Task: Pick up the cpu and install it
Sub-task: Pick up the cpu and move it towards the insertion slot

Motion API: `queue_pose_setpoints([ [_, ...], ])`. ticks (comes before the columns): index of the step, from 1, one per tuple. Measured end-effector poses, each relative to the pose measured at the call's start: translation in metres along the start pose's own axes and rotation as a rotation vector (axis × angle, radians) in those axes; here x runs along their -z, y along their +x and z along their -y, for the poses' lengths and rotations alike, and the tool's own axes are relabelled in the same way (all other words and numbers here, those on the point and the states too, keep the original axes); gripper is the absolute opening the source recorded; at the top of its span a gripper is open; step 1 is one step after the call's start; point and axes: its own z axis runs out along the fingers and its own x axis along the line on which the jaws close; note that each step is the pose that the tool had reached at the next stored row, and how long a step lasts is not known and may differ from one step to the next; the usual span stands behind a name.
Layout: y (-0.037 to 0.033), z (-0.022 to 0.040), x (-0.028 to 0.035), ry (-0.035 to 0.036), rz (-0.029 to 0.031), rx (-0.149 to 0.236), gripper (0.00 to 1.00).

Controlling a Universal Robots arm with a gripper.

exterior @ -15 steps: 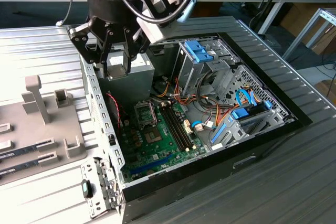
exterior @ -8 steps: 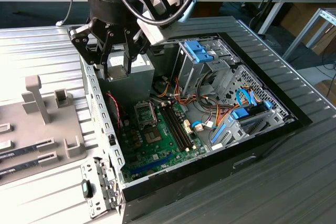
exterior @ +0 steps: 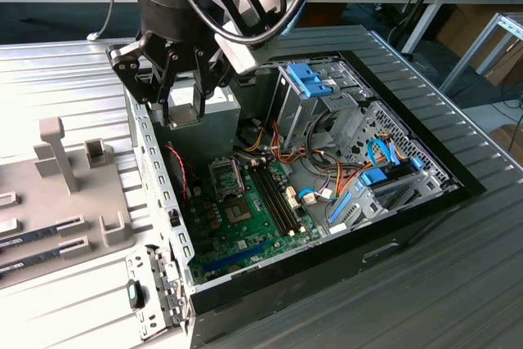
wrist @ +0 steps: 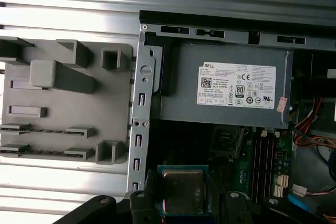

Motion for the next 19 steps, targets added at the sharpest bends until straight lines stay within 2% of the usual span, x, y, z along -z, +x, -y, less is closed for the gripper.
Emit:
queue_pose_setpoints([
  [19,-0.0068,0.0066,-0.0059,0.0,0.0,0.0,0.47],
])
